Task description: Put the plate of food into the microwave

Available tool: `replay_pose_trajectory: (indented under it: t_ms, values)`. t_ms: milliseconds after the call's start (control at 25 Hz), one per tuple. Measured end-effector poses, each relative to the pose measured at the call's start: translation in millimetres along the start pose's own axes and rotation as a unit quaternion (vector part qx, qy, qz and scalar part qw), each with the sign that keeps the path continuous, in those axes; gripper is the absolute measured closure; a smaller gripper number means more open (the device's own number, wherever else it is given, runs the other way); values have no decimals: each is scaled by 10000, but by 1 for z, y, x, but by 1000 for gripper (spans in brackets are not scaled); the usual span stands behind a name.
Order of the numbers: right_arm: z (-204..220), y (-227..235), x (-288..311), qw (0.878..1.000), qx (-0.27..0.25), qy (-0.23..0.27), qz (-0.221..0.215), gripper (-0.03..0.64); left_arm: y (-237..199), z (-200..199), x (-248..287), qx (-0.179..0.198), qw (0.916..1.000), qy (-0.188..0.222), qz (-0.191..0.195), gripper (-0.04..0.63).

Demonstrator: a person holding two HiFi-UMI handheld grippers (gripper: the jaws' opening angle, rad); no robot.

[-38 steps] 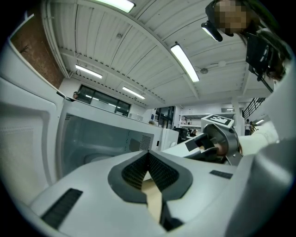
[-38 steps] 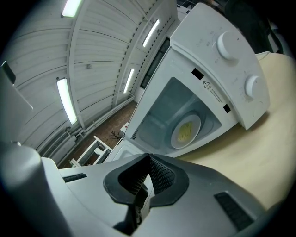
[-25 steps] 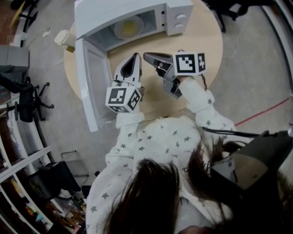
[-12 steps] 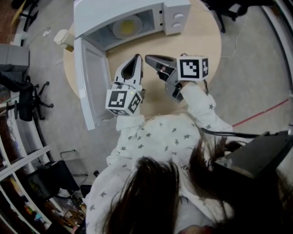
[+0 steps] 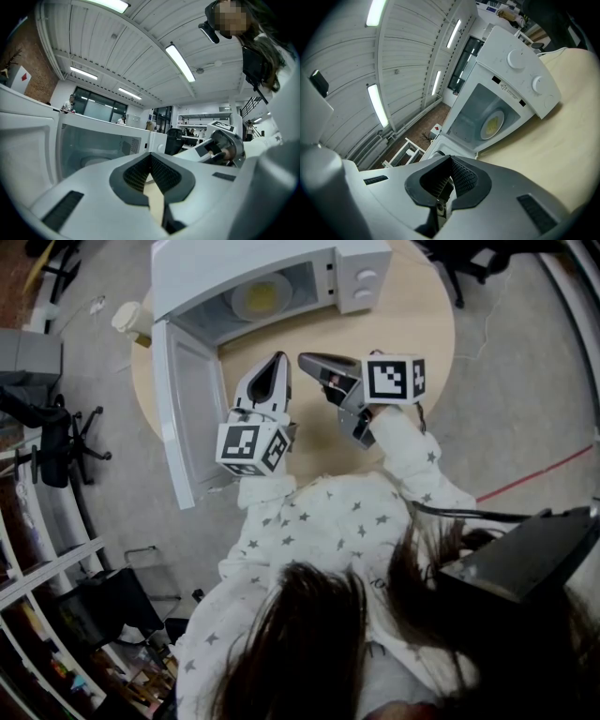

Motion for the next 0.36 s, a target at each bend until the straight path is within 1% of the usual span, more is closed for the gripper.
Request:
replay_pose_trajectory:
  t_ms: [360]
  values:
    - [-1,5,3,10000,56,-18,-1,611,-3,4,4,-55,10000,-46,31,594]
Point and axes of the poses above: the fingertips, and each gripper's own axes: x forward along the fingers, y to its right, z out of its underside, the point moved 7 cm from there along -x, backward along the fingers, and after that the axes turned 2 degrees about x, right-handed, at the moved point
